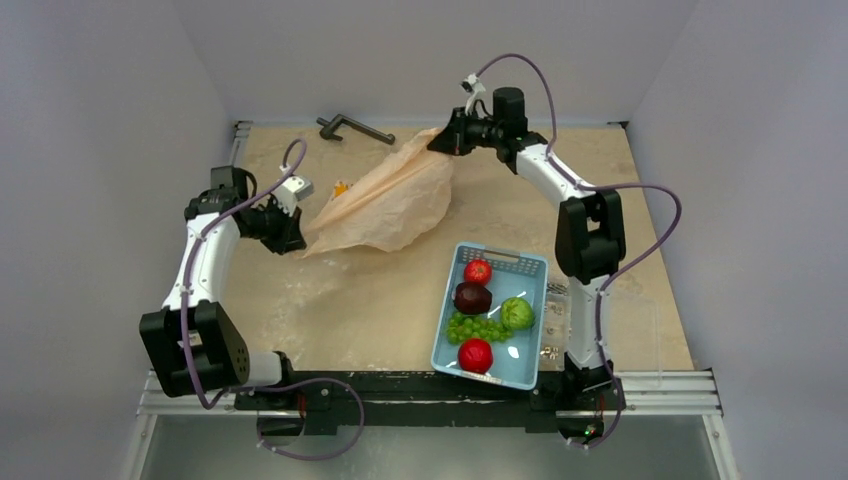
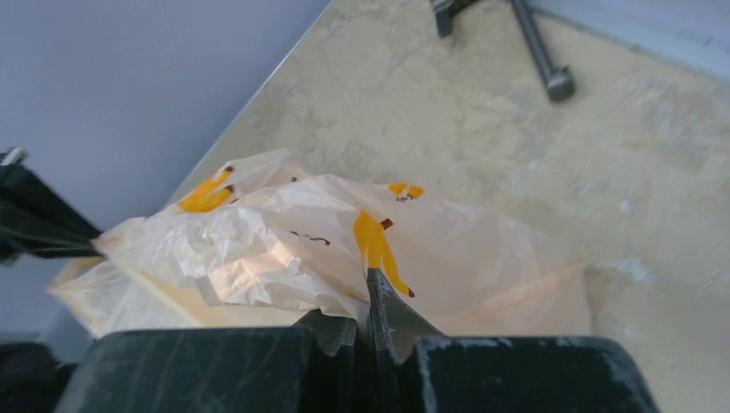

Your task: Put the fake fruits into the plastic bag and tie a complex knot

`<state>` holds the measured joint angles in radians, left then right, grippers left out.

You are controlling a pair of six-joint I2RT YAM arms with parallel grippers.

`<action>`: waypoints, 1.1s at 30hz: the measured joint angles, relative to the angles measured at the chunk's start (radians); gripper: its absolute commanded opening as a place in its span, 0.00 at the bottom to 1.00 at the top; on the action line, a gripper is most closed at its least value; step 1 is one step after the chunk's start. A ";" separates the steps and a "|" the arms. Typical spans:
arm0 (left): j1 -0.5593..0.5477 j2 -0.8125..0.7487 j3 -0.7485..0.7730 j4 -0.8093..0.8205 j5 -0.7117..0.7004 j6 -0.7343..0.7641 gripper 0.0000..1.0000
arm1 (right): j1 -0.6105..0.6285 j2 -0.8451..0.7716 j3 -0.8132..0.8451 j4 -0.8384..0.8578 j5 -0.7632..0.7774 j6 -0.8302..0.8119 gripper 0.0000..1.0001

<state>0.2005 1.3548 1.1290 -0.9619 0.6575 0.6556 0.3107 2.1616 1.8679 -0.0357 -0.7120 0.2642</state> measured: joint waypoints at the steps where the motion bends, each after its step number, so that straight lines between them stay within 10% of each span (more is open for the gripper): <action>1: 0.000 0.000 -0.013 0.002 -0.015 0.027 0.00 | -0.013 -0.004 -0.019 0.005 -0.029 0.029 0.00; 4: 0.013 0.011 -0.034 -0.017 -0.064 0.072 0.07 | -0.025 -0.019 -0.103 0.033 -0.113 0.103 0.00; 8: 0.053 0.010 -0.001 -0.087 -0.049 0.078 0.82 | -0.029 -0.074 -0.229 0.111 -0.158 0.159 0.00; 10: 0.069 -0.010 0.029 -0.107 -0.015 0.053 0.99 | -0.043 -0.106 -0.261 0.153 -0.174 0.173 0.00; 24: 0.020 0.061 0.422 0.169 0.098 -0.482 1.00 | 0.096 -0.285 -0.216 0.432 0.002 -0.004 0.00; 33: 0.035 0.174 0.428 0.230 0.115 -0.639 1.00 | 0.189 -0.591 -0.688 0.584 -0.031 -0.533 0.00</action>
<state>0.2359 1.5288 1.5574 -0.7322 0.7727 0.0166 0.4999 1.5711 1.1801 0.5480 -0.7433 -0.2684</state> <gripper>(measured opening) 0.998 0.004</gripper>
